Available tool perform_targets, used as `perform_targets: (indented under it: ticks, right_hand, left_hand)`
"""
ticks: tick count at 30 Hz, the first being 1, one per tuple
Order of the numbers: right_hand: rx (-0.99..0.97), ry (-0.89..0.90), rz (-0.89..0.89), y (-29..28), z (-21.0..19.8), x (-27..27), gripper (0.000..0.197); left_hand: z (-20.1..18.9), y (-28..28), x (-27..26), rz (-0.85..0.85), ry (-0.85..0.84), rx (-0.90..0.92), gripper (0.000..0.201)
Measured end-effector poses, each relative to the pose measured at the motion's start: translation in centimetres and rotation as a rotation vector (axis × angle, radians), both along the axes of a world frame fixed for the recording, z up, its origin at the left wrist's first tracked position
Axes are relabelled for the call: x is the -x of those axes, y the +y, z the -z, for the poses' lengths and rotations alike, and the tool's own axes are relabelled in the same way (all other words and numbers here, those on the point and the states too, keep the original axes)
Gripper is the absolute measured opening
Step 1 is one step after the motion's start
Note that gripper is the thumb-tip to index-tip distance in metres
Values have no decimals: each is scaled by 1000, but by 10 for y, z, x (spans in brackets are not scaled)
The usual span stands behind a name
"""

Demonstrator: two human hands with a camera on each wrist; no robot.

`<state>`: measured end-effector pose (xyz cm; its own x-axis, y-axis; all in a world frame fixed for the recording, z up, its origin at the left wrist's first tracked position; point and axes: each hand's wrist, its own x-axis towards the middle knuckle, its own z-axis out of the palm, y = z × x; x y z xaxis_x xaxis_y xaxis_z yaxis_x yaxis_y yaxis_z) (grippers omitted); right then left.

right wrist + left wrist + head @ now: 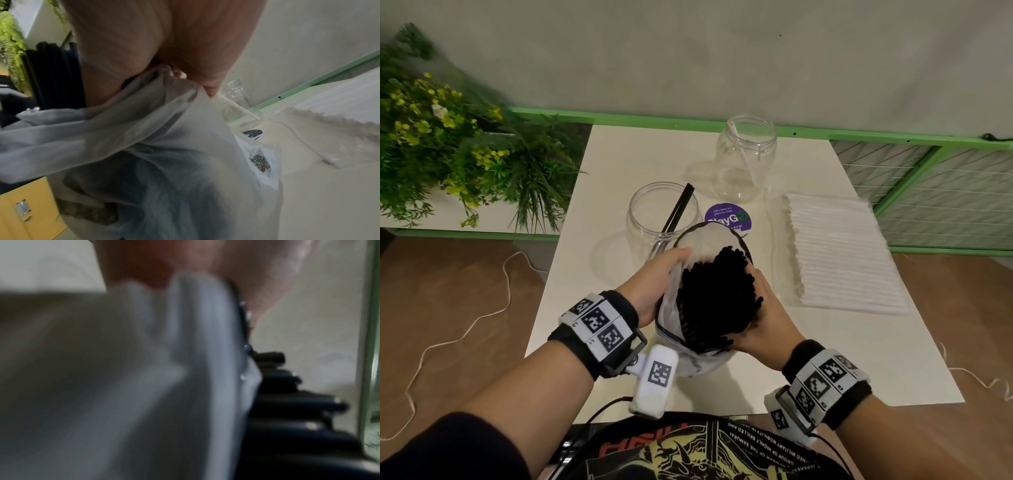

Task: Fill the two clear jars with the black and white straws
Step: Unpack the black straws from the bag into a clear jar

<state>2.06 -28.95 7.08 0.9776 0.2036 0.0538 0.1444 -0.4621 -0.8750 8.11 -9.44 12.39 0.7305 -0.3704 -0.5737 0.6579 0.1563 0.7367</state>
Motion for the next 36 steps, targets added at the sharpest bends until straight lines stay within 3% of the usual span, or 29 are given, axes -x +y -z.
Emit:
perform_targets:
  ticks: [3,5,8,10,11,13,16,19,23,26,31,36]
  right_hand:
    - [6,-7,21,-2,0,-1,100]
    - [22,-7,22,-3,1,-2,93]
    - [19,47,2,-5,8,-4,77]
    - [-49,132,11,-7,15,-3,70]
    - [-61,182,22,-10,20,-4,74]
    - [9,231,33,-10,21,-7,67]
    - [53,130,69,-3,20,-13,45]
    - [53,120,69,7,13,-16,42]
    - [-42,158,16,13,7,-14,44]
    - [19,147,-27,9,6,-14,44]
    - [-185,215,-16,16,4,-13,33]
    - [-43,196,-12,12,1,-13,60]
  left_hand:
    - [5,6,0,-32,6,-61,33]
    - [16,14,1,-34,-24,-195,30]
    - [33,30,6,82,-186,-448,26]
    - [32,38,14,91,-339,-514,21]
    - [28,42,18,83,-407,-513,27]
    - [14,45,25,173,-546,-496,60]
    - [10,42,31,510,-741,-663,115]
    - [25,34,33,623,-763,-790,140]
    - [44,28,37,513,-708,-845,137]
    - [51,24,41,450,-703,-816,133]
    - [56,15,44,419,-706,-801,148]
    - [59,20,34,341,-735,-746,123]
